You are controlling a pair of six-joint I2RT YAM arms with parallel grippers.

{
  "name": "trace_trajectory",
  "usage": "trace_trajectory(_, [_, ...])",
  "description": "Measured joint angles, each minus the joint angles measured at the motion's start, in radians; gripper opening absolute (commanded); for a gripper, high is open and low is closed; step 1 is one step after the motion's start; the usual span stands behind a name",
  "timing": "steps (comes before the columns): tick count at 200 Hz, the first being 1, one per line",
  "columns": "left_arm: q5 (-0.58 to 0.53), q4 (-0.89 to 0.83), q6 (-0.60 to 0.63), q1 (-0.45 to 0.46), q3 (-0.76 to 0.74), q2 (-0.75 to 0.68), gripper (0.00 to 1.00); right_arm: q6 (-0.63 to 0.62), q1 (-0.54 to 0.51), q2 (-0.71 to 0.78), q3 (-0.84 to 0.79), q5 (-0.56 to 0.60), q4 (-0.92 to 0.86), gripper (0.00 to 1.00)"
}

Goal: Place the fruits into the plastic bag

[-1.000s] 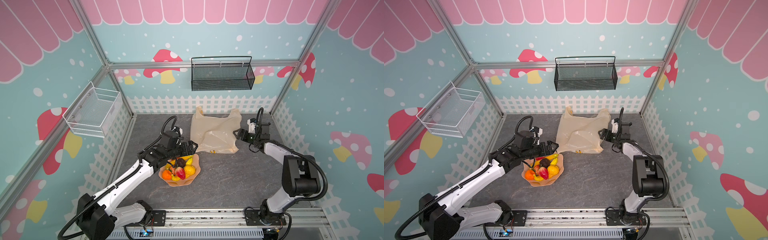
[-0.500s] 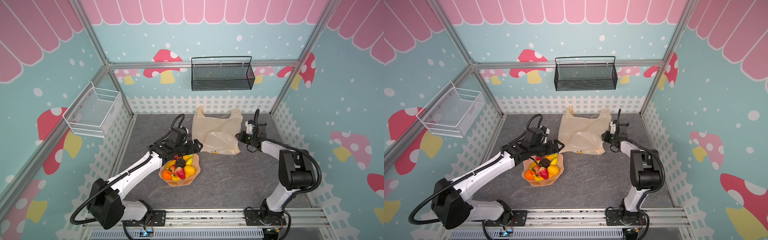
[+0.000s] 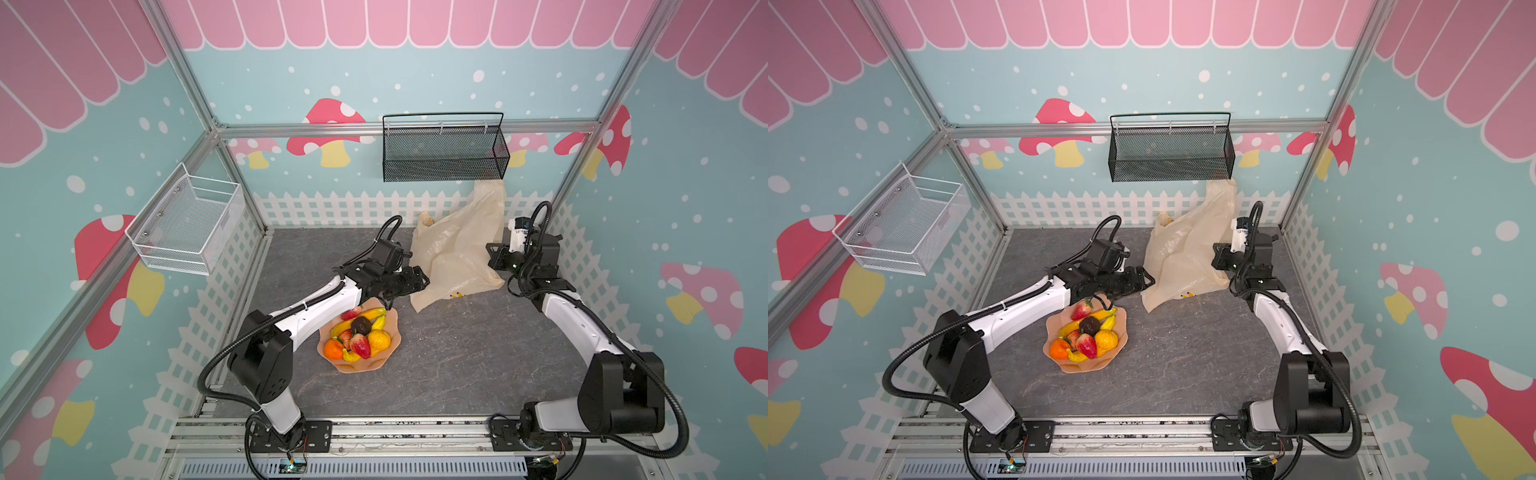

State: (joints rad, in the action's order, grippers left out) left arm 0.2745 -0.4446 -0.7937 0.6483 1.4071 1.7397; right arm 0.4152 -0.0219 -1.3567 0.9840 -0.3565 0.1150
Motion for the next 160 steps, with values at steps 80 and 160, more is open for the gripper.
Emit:
trace_trajectory(80, [0.007, 0.031, -0.073, 0.030, 0.221, 0.226, 0.68, -0.275, -0.196, 0.415, -0.219, 0.019, 0.111, 0.00])
trace_trajectory(160, [0.061, 0.061, -0.211, -0.150, 0.129, 0.127, 0.90, -0.451, -0.428, 0.613, -0.308, 0.116, -0.018, 0.00])
